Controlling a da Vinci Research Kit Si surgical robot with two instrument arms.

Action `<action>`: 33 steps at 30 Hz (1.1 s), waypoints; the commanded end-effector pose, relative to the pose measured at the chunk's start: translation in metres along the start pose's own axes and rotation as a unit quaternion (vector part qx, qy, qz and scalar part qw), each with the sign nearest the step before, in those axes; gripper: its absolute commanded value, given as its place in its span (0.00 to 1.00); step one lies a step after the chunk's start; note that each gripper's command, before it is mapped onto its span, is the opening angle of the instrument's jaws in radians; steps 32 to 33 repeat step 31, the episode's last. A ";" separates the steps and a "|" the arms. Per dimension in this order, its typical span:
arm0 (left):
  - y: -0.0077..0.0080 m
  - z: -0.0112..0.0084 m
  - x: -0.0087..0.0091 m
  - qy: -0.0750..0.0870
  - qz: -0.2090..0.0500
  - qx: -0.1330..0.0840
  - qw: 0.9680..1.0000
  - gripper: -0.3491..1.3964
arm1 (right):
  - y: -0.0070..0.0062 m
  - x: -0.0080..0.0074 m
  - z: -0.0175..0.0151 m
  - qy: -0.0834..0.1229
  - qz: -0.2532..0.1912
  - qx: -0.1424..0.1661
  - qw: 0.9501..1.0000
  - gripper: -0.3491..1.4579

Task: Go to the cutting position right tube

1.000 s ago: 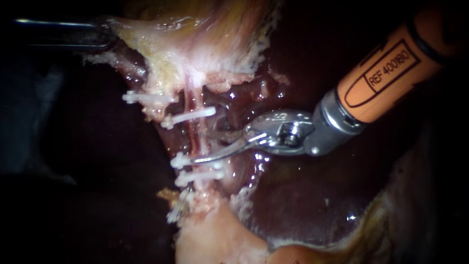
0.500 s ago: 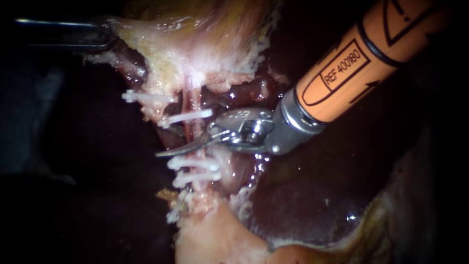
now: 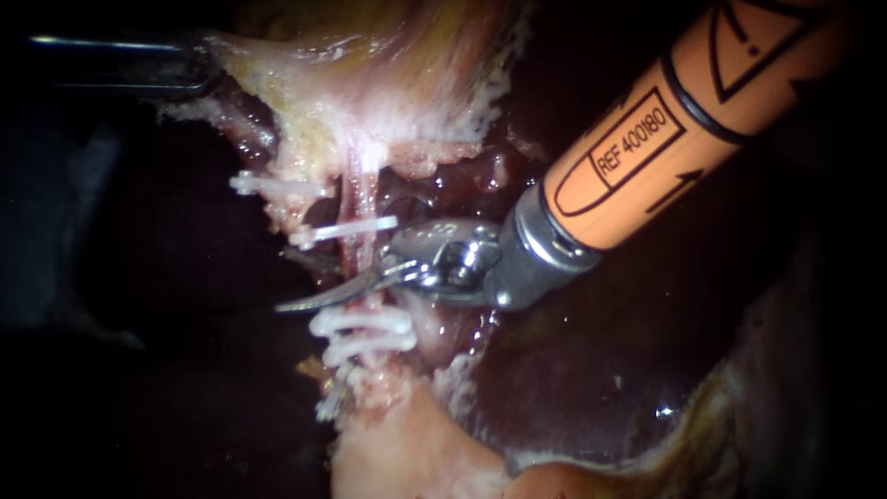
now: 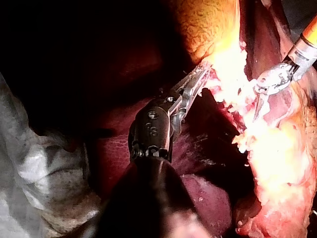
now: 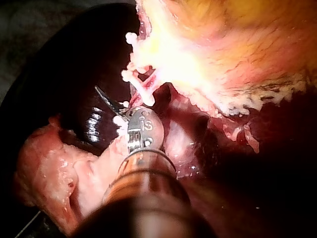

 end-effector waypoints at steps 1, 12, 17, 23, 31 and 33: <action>0.0000 0.0000 0.0000 0.000 0.000 0.000 1.000 0.00 | -0.0004 0.0001 0.0001 0.000 -0.001 0.006 1.000 0.96; 0.0000 0.0000 0.0000 0.000 0.000 0.000 1.000 0.00 | -0.0038 0.0024 0.0001 0.019 -0.003 0.054 0.998 0.94; 0.0000 0.0000 0.0000 0.000 0.000 0.000 1.000 0.00 | -0.0040 0.0028 0.0000 0.022 -0.001 0.055 0.998 0.94; 0.0000 0.0000 0.0000 0.000 0.000 0.000 1.000 0.00 | -0.0040 0.0028 0.0000 0.022 -0.001 0.055 0.998 0.94; 0.0000 0.0000 0.0000 0.000 0.000 0.000 1.000 0.00 | -0.0040 0.0029 0.0000 0.022 -0.001 0.055 0.998 0.93; 0.0000 0.0000 0.0000 0.000 0.000 0.000 1.000 0.00 | -0.0040 0.0029 0.0000 0.022 -0.001 0.055 0.998 0.93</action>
